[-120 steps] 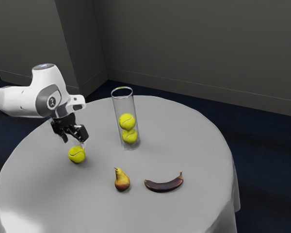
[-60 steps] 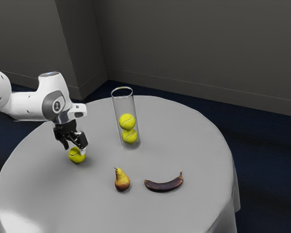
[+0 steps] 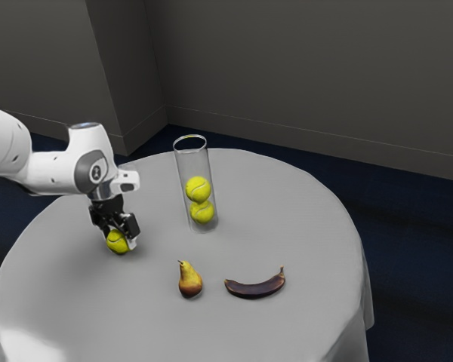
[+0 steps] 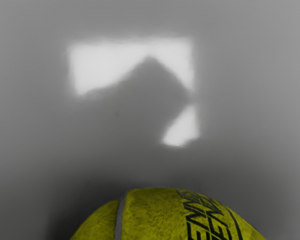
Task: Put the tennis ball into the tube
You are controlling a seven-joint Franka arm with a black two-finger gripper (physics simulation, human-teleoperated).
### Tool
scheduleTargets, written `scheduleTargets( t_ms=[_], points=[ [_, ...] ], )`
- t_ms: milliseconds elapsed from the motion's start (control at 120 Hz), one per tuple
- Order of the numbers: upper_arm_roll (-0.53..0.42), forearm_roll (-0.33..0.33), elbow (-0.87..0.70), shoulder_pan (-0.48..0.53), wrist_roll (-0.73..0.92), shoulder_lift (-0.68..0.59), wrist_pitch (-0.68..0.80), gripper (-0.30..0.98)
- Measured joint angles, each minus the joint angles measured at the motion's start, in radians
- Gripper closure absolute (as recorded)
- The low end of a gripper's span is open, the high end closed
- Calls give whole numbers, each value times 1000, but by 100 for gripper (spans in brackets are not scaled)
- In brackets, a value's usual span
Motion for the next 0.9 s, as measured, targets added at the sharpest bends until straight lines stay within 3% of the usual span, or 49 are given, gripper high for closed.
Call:
scheduleTargets(
  t_ms=[433, 700, 900],
  points=[
    [-2, 1, 5, -6, 18, -9, -1, 25],
    [-66, 7, 0, -13, 16, -256, -107, 31],
    [-133, 9, 110, -20, 13, -374, -263, 31]
  ],
)
